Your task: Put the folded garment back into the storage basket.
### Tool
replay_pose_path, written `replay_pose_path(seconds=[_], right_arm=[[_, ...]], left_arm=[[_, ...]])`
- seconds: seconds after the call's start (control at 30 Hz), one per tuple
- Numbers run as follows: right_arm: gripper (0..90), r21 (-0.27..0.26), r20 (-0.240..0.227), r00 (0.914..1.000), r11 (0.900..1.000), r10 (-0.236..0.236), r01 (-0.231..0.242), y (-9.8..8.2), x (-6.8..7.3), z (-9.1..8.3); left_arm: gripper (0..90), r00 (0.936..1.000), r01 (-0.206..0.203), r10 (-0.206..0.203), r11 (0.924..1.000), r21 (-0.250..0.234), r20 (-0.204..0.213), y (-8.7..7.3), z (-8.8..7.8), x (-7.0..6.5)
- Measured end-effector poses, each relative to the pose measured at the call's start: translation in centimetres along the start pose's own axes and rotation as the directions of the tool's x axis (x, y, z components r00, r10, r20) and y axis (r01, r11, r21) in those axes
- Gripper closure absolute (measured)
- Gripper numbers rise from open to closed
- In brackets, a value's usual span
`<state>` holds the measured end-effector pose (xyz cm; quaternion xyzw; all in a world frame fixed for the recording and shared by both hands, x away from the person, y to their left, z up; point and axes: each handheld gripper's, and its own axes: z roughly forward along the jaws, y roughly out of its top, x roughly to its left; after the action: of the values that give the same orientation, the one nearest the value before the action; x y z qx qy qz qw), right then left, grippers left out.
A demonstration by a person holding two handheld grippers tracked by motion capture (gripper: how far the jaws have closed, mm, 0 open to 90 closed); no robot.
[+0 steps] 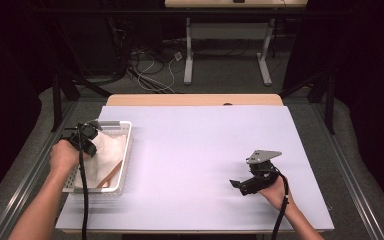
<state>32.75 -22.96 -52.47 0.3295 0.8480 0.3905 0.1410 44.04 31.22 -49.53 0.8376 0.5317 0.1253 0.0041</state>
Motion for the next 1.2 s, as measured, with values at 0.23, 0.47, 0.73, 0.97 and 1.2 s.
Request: replay_pose_path(seconds=[0.23, 0.47, 0.73, 0.97, 1.2], right_arm=[[0.0, 0.0, -0.003, 1.0, 1.0, 0.001, -0.001, 0.0, 0.0, 0.0], [0.0, 0.0, -0.004, 1.0, 1.0, 0.0, 0.0, 0.0, 0.1, 0.0], [0.0, 0.002, -0.002, 1.0, 1.0, 0.003, -0.003, 0.1, 0.1, 0.2], [0.0, 0.005, -0.008, 1.0, 1.0, 0.002, -0.002, 0.1, 0.1, 0.2], [0.0, 0.008, -0.012, 0.9999, 1.0, -0.002, 0.002, 0.1, 0.1, 0.2]], left_arm=[[76.9, 0.9999, 0.016, -0.016, 0.9999, 0.004, 0.001, -0.3, 0.6, 0.4], [45.6, 0.9991, 0.031, -0.029, 0.9962, -0.081, 0.033, -0.9, -1.1, 0.7], [29.2, 0.9942, -0.056, 0.069, 0.9856, -0.16, 0.082, -0.8, -2.6, 0.2], [17.0, 0.9824, -0.106, 0.133, 0.975, -0.196, 0.131, -0.6, -3.4, -0.3], [12.8, 0.9766, -0.147, 0.178, 0.9623, -0.229, 0.121, -0.7, -4.5, -1.3]])
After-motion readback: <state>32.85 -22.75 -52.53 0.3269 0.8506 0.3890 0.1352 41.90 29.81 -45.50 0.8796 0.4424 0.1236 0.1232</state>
